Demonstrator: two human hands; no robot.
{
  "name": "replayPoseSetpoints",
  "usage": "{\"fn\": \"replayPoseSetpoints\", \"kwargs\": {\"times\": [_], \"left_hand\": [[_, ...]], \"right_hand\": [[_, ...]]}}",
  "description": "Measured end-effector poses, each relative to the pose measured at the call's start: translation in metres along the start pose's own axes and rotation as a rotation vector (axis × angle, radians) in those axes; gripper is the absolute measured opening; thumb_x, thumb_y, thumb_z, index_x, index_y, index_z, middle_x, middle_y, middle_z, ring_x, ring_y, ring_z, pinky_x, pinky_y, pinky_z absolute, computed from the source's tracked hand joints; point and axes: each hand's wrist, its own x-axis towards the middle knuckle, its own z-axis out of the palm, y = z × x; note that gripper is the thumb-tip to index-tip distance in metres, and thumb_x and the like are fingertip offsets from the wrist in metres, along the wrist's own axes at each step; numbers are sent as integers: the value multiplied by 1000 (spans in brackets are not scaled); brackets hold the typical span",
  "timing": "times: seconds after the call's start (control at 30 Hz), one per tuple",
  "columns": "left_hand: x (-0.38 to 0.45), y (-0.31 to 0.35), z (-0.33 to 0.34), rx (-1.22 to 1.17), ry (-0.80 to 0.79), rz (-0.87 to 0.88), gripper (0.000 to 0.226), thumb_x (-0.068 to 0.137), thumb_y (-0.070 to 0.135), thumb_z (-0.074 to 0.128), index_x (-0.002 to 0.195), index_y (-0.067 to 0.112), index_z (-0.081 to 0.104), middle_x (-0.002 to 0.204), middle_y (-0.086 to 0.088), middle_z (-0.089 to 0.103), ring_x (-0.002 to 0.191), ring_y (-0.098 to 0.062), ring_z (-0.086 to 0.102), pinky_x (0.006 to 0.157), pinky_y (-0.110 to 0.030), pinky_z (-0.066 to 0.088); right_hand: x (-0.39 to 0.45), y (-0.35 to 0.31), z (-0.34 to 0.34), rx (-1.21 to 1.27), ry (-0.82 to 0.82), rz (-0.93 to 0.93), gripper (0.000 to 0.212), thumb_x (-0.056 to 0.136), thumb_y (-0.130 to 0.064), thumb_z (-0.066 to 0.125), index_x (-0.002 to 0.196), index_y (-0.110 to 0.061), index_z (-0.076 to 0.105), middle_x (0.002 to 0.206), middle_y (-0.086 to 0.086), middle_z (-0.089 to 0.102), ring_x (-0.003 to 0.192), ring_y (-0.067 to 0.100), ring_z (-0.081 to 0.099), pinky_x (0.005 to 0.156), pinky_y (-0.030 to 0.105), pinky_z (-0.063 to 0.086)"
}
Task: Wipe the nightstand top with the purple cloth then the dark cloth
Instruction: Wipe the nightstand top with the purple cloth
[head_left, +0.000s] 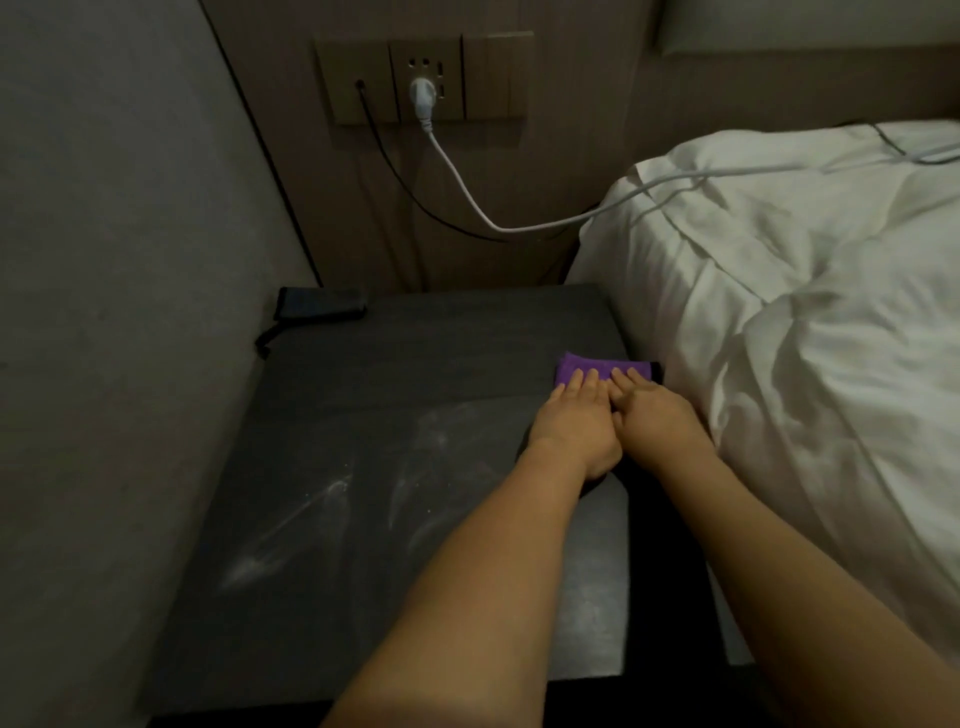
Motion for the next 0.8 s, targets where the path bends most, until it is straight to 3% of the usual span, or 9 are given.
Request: {"fn": "replayPoseSetpoints", "kwargs": {"times": [0.1,0.2,0.27,0.8], "left_hand": [[-4,-1,1,-8,6,6,62,101,24,30,155,4,8,164,-11,2,152,-22,2,123,-33,4],[-7,-7,-2,-17,-21,26,63,101,23,32,155,5,6,164,-9,2,152,-21,1,123,-33,3],[-12,-17,-4,-10,-21,30,64,100,23,33,155,6,5,164,-9,1,152,-21,0,123,-33,3],[-123,-188,-30,-13,51,-197,63,100,24,35,155,8,10,164,-8,7,152,-20,6,122,-30,6]], "right_hand": [[-2,-3,5,-15,2,-3,97,63,-41,-5,147,-7,31,156,13,27,146,23,25,120,33,22],[-7,-12,-1,-11,-8,39,61,94,-31,13,148,-7,26,158,11,23,147,22,22,118,32,20],[-9,-25,-3,22,-14,56,51,100,-23,29,149,-8,26,159,10,22,147,22,21,118,32,20],[4,-227,2,108,5,-177,50,99,-24,29,148,-9,29,158,8,24,147,21,20,120,34,16]]}}
